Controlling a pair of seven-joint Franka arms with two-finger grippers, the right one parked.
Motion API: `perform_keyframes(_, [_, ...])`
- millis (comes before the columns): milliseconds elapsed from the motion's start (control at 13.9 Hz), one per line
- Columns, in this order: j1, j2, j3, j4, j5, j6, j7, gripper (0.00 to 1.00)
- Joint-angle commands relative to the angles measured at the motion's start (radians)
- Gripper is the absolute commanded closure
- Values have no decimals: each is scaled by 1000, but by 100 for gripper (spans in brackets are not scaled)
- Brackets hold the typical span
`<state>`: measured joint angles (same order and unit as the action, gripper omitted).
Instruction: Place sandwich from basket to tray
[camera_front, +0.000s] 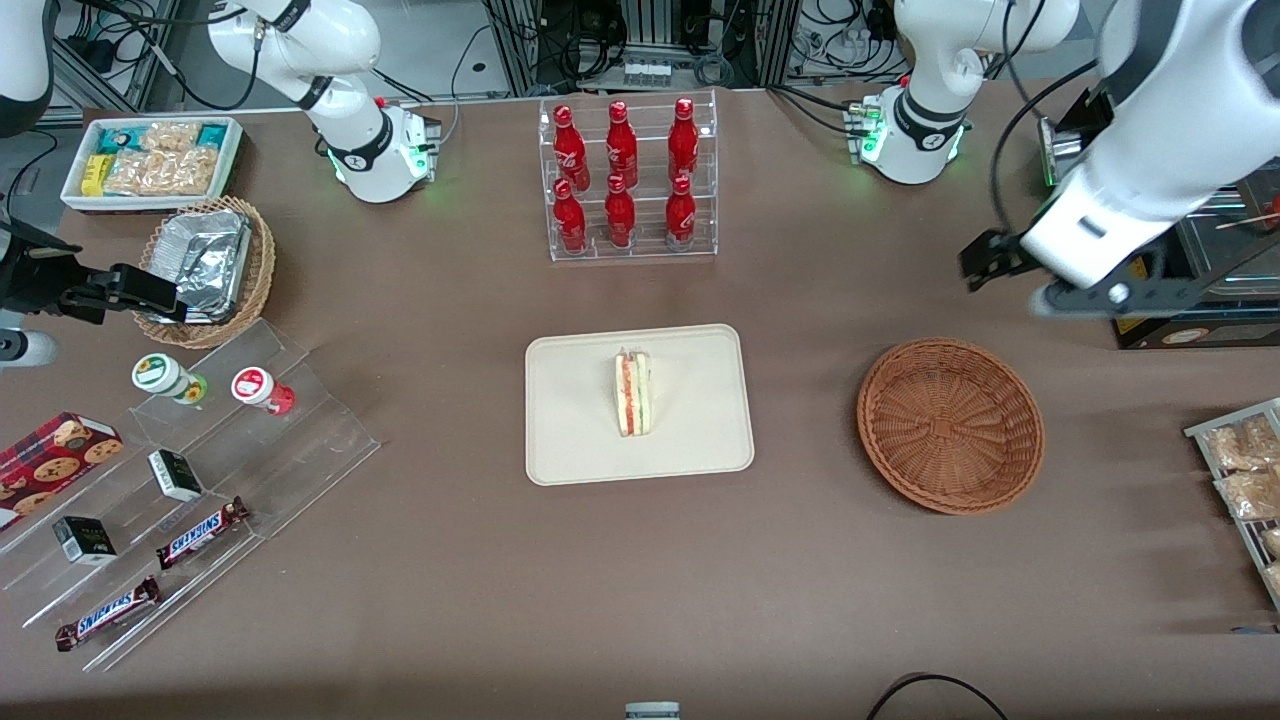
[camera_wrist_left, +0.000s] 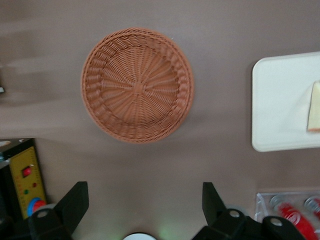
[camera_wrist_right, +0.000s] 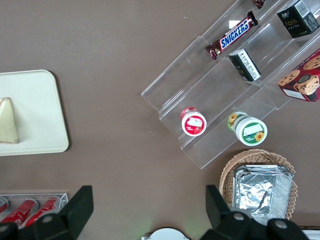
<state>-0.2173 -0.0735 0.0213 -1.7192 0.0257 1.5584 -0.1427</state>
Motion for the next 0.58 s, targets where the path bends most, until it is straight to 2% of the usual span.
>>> perform_keyframes(0, [51, -77, -11, -76, -10, 3, 83, 0])
perform_keyframes(216, [145, -85, -12, -74, -15, 5, 210, 0])
perform_keyframes(504, [154, 3, -24, 33, -18, 11, 230, 0])
